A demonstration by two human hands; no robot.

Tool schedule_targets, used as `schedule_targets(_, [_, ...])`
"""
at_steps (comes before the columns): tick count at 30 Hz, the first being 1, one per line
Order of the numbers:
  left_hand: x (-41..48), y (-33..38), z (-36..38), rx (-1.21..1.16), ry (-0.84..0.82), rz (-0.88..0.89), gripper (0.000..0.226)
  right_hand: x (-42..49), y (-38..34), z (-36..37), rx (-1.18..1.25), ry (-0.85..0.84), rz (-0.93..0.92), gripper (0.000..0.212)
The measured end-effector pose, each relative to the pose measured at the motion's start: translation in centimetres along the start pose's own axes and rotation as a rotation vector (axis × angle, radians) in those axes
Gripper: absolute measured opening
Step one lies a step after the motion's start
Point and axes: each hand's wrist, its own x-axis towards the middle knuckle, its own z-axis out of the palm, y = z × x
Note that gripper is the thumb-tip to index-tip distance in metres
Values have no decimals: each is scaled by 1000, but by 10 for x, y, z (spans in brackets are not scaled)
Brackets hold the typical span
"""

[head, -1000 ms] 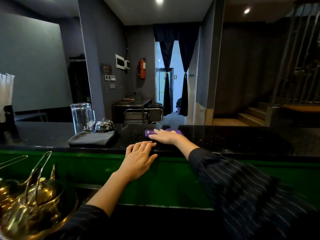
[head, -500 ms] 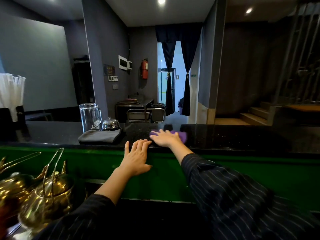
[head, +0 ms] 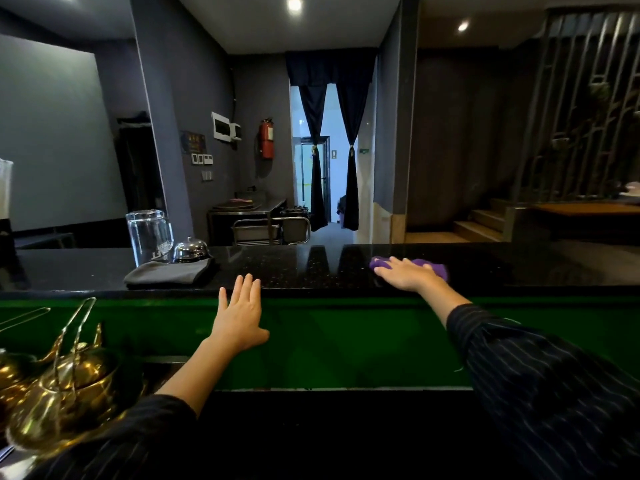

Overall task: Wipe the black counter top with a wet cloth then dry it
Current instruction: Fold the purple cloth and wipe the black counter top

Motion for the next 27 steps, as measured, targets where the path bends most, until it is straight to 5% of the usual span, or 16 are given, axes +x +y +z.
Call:
schedule_targets(8, [42,128,-13,-62,-37,331,86,4,32,2,-13,26,19,72])
schedule_targets(11, [68,148,-18,-149,-55,331,76,12,65,-7,-4,6,35,72])
schedule_targets(18, [87,145,-10,-161,-6,292,99,49,145,-28,5,15,165,75])
schedule_targets(27, [87,153,-10,-102,11,227,104,137,102,-28,-81,-20,189,80])
